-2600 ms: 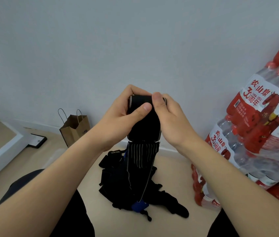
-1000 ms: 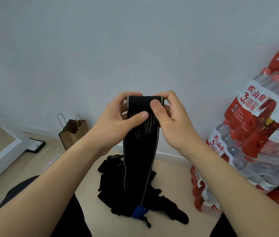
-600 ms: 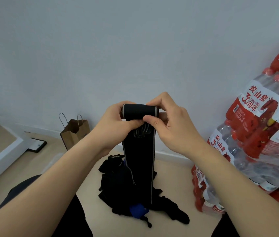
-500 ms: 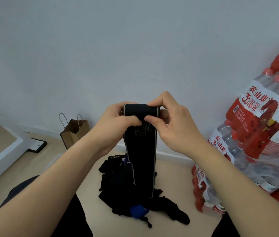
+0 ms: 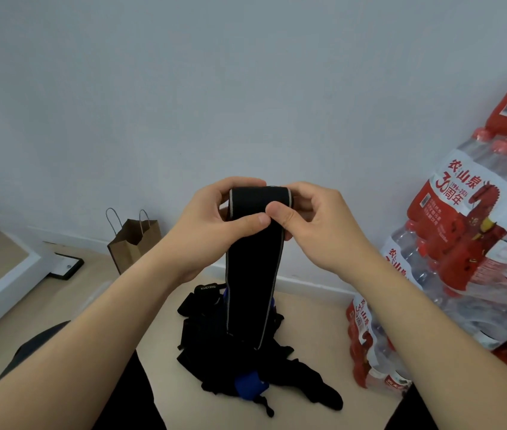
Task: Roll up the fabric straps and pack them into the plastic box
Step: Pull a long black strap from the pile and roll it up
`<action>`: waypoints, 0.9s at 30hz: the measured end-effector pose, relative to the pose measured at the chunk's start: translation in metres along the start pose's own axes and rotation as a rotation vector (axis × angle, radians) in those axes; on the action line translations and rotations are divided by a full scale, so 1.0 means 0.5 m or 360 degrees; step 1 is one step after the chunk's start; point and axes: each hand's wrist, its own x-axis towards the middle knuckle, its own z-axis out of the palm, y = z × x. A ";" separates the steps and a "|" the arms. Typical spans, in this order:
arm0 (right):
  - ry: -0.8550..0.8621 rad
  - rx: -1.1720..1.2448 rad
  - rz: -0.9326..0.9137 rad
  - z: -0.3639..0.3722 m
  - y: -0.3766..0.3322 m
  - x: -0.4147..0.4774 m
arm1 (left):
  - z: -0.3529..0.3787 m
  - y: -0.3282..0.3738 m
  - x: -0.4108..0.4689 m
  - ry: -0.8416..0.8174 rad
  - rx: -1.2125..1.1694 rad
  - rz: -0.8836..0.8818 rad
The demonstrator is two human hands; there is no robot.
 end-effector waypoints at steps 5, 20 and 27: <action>0.0115 -0.0101 -0.0081 0.005 -0.005 0.001 | 0.008 0.018 0.011 -0.0051 0.0052 -0.0057; 0.0077 -0.0188 -0.0155 -0.009 -0.029 0.051 | 0.010 0.073 0.084 -0.0193 -0.0006 -0.0119; -0.0057 0.0034 -0.0074 0.023 -0.019 0.065 | -0.013 0.032 0.064 -0.0030 -0.0133 -0.0193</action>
